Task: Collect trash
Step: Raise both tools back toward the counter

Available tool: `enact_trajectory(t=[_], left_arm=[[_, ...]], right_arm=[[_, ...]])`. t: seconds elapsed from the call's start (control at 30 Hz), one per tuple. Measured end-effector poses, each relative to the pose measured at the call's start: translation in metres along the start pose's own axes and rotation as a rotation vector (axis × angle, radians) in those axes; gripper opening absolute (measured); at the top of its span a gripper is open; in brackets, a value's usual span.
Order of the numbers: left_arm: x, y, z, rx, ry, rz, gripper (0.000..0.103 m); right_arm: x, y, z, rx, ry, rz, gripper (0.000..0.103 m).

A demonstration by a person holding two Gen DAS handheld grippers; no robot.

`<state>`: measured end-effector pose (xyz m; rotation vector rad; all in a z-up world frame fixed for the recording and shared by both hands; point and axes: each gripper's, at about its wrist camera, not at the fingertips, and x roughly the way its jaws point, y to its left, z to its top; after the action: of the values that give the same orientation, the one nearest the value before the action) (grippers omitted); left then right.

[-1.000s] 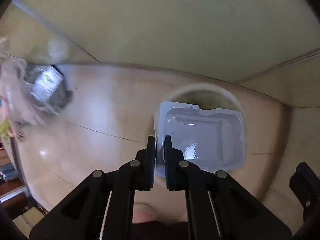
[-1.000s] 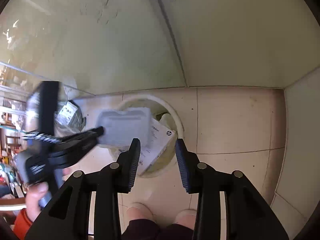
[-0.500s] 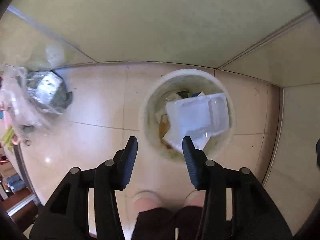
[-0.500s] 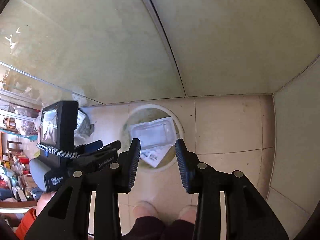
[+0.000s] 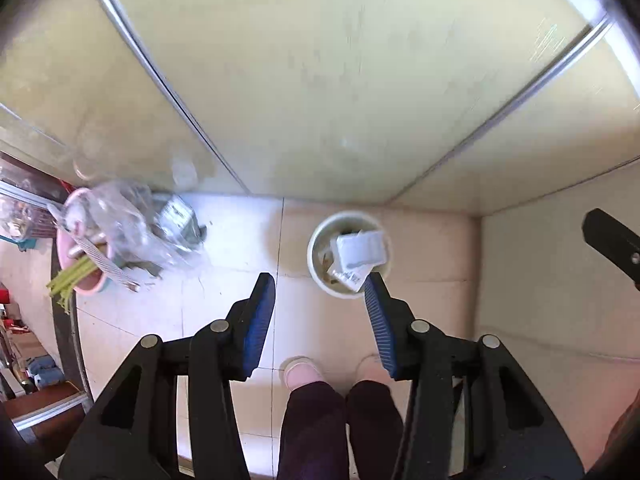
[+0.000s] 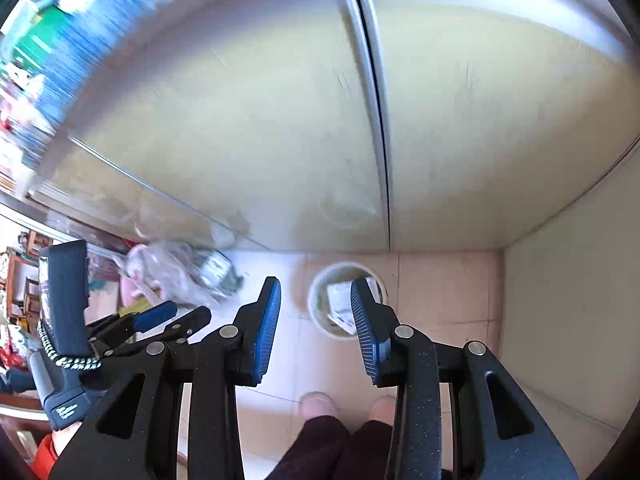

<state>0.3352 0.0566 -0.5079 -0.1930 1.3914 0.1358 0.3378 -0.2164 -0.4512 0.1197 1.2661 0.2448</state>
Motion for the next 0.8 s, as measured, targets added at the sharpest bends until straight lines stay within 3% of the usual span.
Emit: enact_trajectory(t=[0.2, 0.37, 0.57, 0.8], left_arm=[[-0.128, 0.012, 0.021, -0.007, -0.129, -0.018, 0.046], [-0.215, 0.026, 0.043, -0.018, -0.234, -0.046, 0.046], [-0.279, 0.035, 0.074, -0.026, -0.333, -0.054, 0.046], [-0.315, 0.023, 0.121, -0.028, -0.415, -0.073, 0.054]], right_arm=[[-0.101, 0.039, 0.027, -0.014, -0.109, 0.008, 0.033], [-0.157, 0.056, 0.042, -0.013, -0.201, 0.007, 0.033], [-0.209, 0.072, 0.063, -0.016, -0.327, -0.053, 0.038], [-0.241, 0.063, 0.097, 0.000, -0.401, -0.093, 0.038]])
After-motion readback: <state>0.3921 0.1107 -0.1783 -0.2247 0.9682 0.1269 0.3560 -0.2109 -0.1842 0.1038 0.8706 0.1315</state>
